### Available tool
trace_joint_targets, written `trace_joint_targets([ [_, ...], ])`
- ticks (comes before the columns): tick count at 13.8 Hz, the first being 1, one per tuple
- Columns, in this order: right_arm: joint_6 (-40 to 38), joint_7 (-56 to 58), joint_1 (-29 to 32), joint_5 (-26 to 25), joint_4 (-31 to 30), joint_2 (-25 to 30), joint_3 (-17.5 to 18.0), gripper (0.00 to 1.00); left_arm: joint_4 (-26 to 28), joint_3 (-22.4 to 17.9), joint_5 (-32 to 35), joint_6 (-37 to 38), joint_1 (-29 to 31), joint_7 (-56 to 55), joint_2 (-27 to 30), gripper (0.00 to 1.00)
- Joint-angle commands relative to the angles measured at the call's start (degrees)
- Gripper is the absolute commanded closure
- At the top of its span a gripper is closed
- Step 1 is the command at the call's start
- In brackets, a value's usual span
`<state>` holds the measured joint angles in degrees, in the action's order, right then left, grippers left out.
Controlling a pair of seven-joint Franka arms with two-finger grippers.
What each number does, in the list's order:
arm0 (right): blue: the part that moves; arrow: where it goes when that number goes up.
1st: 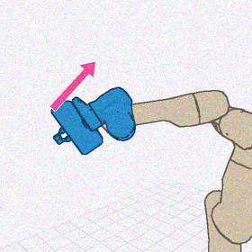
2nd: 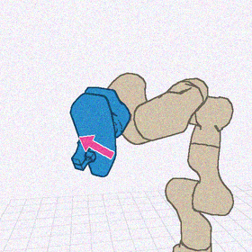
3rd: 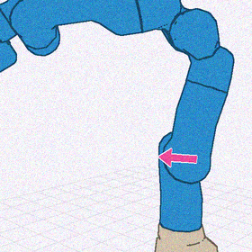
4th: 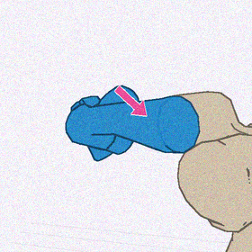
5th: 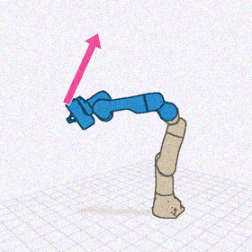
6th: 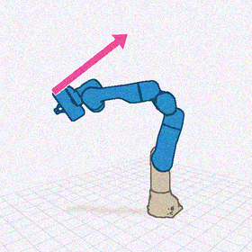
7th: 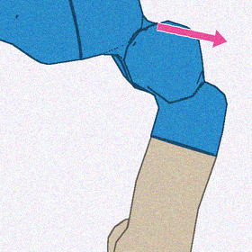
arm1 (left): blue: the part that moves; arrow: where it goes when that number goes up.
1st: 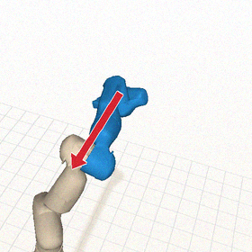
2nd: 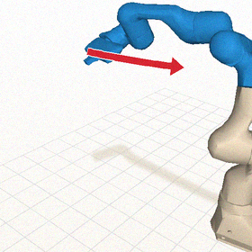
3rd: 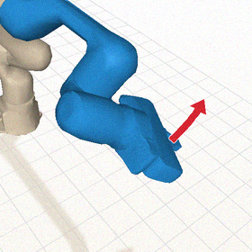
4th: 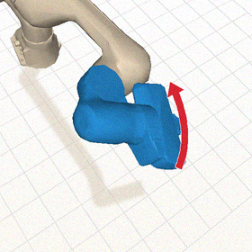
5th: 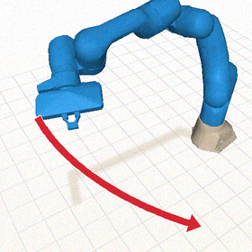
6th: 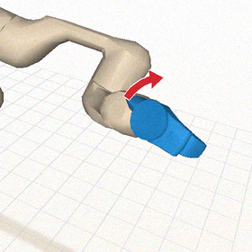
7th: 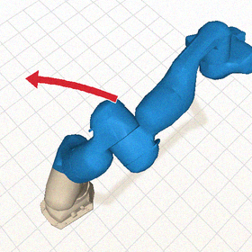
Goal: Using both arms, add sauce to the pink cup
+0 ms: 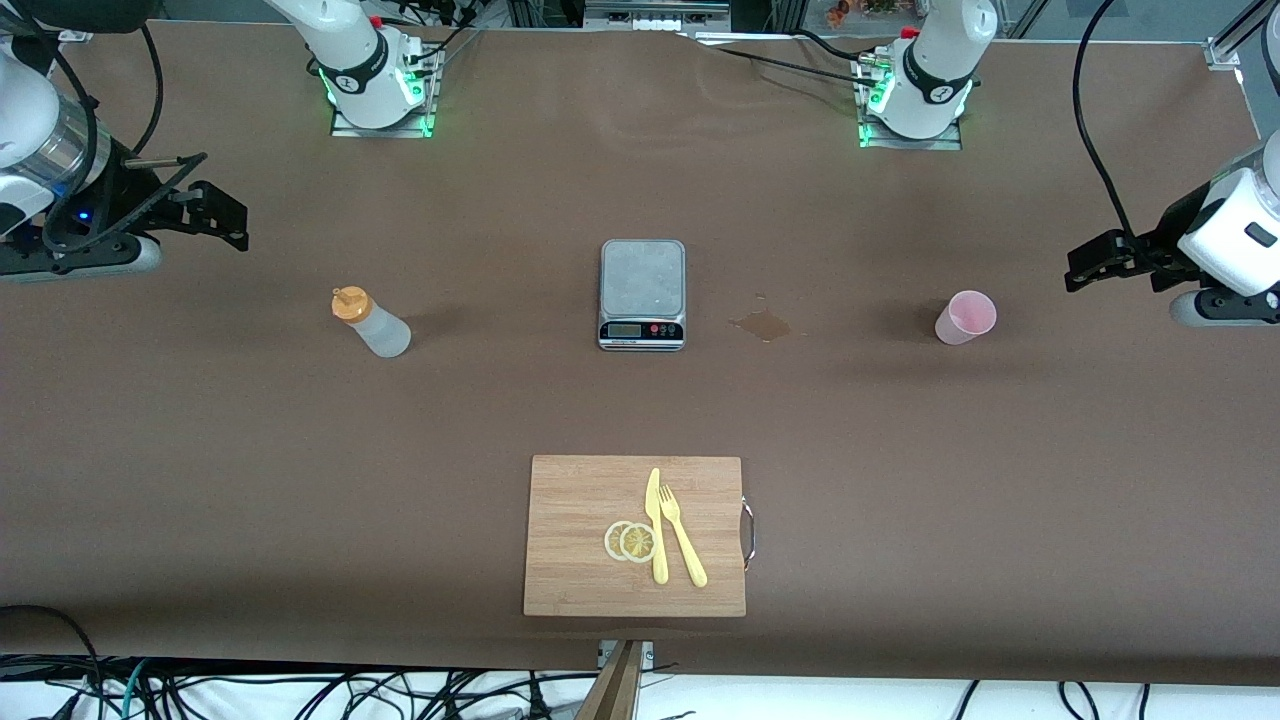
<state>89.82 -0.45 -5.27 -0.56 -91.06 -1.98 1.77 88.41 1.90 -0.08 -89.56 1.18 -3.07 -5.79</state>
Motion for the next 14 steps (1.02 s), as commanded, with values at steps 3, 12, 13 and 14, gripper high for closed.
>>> trace_joint_targets([
  [3,0.61,-0.87,0.35,1.79,1.5,-0.74,-0.01,0.0,-1.04,0.03,-1.33,1.05,0.58,0.34,0.07,0.0],
  [12,0.88,-0.78,0.61,1.79,1.41,-0.83,-0.01,0.0,-1.04,0.12,-1.24,0.96,0.58,0.52,-0.01,0.0],
  [13,0.88,-0.87,0.53,1.79,1.41,-0.83,-0.01,0.0,-0.96,0.12,-1.24,1.05,0.58,0.61,-0.01,0.0],
  [14,0.88,-0.87,0.53,1.79,1.41,-0.83,-0.01,0.0,-0.96,0.12,-1.24,1.05,0.58,0.61,-0.01,0.0],
])
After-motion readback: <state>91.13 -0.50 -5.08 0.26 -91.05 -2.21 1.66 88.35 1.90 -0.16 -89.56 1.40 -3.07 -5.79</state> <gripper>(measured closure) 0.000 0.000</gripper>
